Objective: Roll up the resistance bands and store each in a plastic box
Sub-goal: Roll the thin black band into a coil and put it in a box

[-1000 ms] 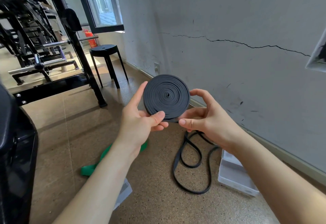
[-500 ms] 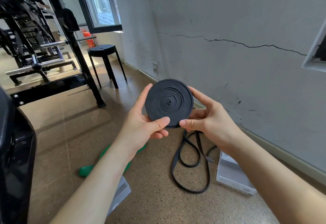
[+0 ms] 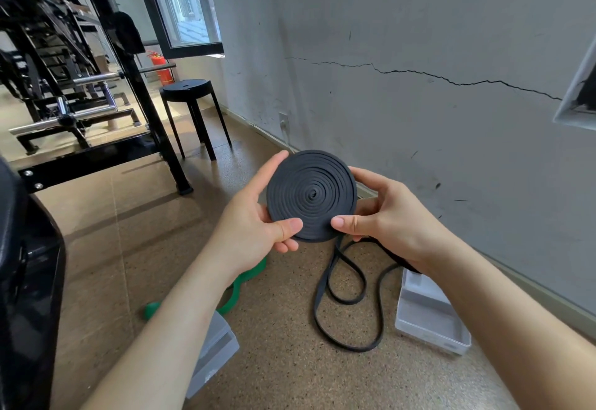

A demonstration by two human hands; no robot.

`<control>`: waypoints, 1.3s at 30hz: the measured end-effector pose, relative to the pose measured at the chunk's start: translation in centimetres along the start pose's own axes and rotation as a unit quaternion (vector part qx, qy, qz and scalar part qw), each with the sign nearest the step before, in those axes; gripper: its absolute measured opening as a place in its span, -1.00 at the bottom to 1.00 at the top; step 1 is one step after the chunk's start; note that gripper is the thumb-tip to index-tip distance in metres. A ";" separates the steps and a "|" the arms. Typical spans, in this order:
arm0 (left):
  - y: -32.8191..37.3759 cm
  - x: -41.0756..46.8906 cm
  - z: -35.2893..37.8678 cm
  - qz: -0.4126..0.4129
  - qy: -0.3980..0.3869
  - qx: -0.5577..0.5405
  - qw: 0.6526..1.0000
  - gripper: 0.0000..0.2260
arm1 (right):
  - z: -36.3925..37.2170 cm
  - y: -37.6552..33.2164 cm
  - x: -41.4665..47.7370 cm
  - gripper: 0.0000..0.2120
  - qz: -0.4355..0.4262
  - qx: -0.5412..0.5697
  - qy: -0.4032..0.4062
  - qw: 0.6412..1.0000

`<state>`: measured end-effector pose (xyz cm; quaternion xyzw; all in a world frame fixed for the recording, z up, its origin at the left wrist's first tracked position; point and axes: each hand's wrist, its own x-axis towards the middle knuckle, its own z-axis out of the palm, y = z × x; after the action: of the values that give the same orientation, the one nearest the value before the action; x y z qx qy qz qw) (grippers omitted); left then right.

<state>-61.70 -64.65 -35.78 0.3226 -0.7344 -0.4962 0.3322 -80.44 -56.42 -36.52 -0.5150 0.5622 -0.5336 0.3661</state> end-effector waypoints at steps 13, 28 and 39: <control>-0.7 -0.5 2.9 -0.008 0.055 -0.186 0.981 -0.33 | 1.2 -0.4 -0.1 -0.42 -0.016 0.132 0.068 0.989; 0.5 -0.1 0.8 0.025 0.017 -0.031 0.999 -0.24 | -0.9 -1.3 -0.4 -0.46 0.024 -0.045 0.004 0.999; -0.1 0.3 -1.0 0.016 -0.038 -0.002 0.999 -0.24 | -0.6 -0.4 -0.3 -0.47 0.039 0.016 -0.005 0.999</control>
<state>-61.04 -65.49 -35.55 0.2917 -0.7506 -0.5039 0.3123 -80.91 -55.92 -36.10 -0.4893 0.5714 -0.5253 0.3977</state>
